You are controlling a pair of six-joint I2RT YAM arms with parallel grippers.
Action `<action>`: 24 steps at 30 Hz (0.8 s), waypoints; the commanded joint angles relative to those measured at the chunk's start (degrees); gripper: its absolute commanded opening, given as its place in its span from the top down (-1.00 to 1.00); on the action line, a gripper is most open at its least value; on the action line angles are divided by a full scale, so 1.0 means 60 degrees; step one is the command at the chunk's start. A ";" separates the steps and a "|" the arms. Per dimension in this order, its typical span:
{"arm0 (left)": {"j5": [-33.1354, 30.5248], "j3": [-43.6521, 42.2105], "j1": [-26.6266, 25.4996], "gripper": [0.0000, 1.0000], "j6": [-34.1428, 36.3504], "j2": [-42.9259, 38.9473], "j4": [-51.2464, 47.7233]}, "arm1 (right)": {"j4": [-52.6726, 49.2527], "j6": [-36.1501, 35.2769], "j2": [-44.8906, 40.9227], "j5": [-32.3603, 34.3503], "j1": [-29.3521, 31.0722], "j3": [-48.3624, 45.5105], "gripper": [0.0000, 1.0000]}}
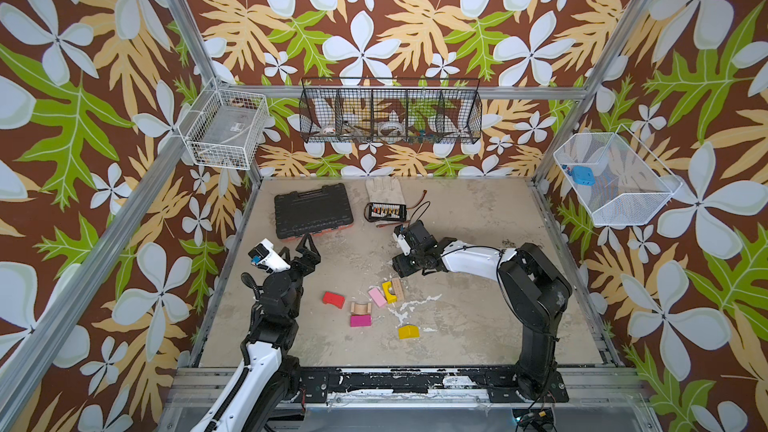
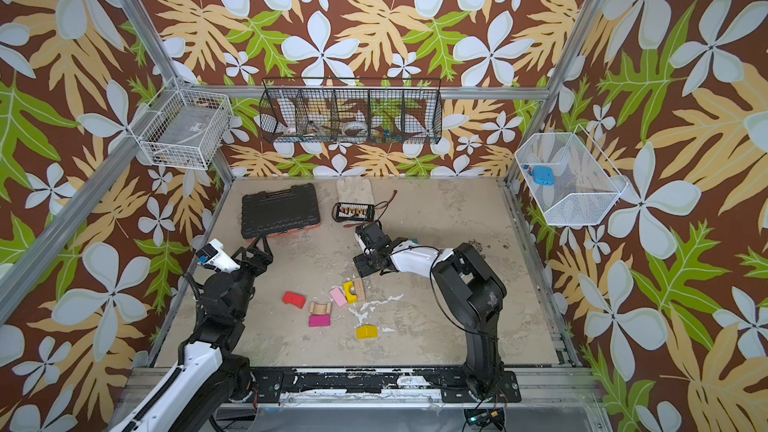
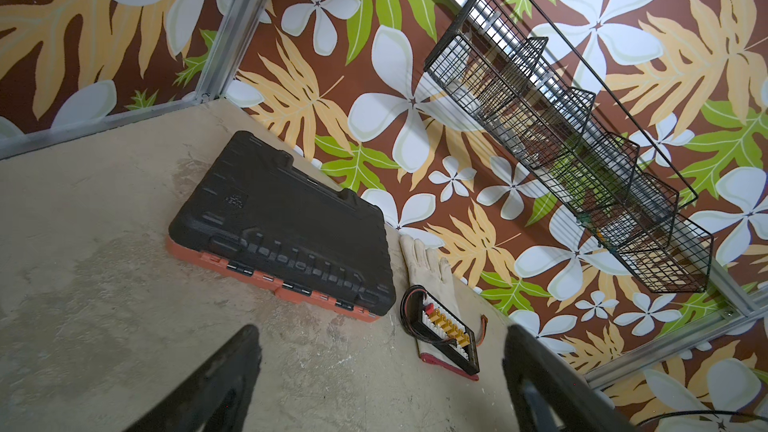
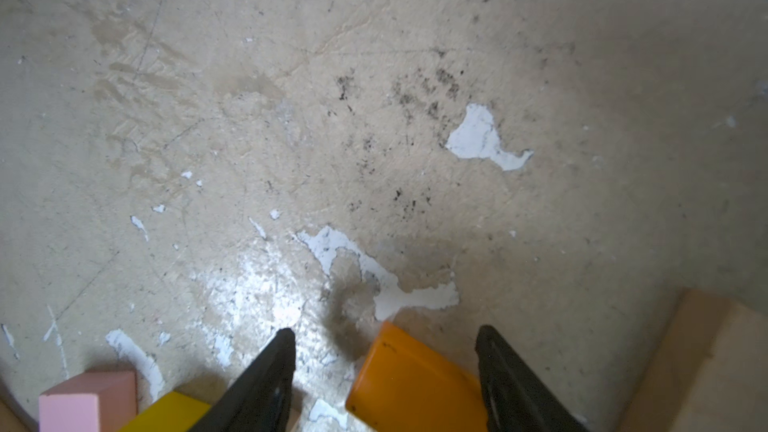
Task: Build the wood block tower
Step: 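Return the right gripper to the pile and grasp the orange bar block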
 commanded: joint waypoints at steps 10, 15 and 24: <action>-0.0154 0.0043 0.0011 -0.85 0.0049 -0.0014 0.0224 | -0.0868 -0.0175 -0.0214 0.0918 0.0350 -0.0096 0.00; -0.0154 0.0043 0.0015 -0.85 0.0049 -0.0050 0.0229 | -0.1378 -0.0233 0.0059 0.1639 0.0455 0.0244 0.29; -0.0136 0.0054 0.0015 -0.85 0.0027 -0.0081 0.0191 | -0.1547 -0.0206 0.0031 0.2034 0.0573 0.0096 0.17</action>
